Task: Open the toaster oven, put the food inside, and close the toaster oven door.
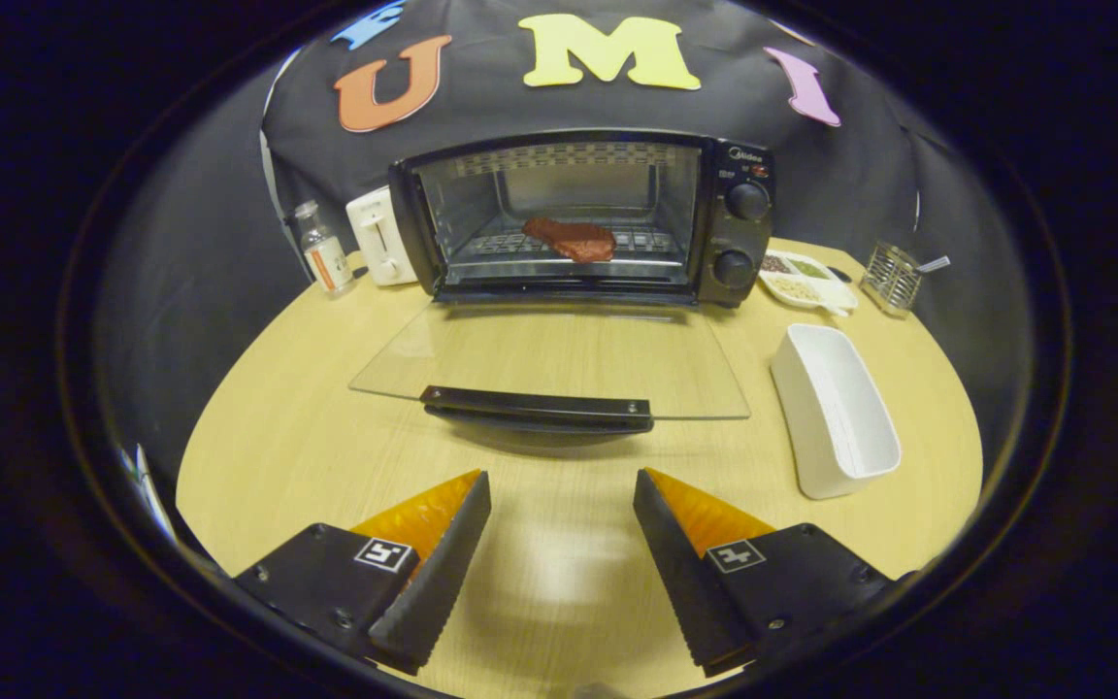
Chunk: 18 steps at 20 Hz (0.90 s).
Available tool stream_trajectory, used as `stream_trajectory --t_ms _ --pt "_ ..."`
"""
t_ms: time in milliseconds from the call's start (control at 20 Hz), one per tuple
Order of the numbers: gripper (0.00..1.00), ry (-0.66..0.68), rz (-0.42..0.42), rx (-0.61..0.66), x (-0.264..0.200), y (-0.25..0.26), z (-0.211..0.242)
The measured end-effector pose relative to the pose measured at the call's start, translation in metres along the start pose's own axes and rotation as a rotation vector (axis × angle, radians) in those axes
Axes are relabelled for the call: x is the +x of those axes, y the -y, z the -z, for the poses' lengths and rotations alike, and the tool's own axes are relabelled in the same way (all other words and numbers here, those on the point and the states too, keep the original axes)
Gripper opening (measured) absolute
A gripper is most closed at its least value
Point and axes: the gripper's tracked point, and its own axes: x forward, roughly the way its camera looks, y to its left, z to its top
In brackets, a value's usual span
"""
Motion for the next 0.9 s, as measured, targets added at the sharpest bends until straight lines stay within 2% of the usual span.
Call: stream_trajectory --t_ms 450,900 --pt "0.95 -0.034 0.019 -0.03 0.038 -0.002 -0.004" --pt "0.95 -0.032 0.0 -0.012 0.019 -0.001 -0.027"
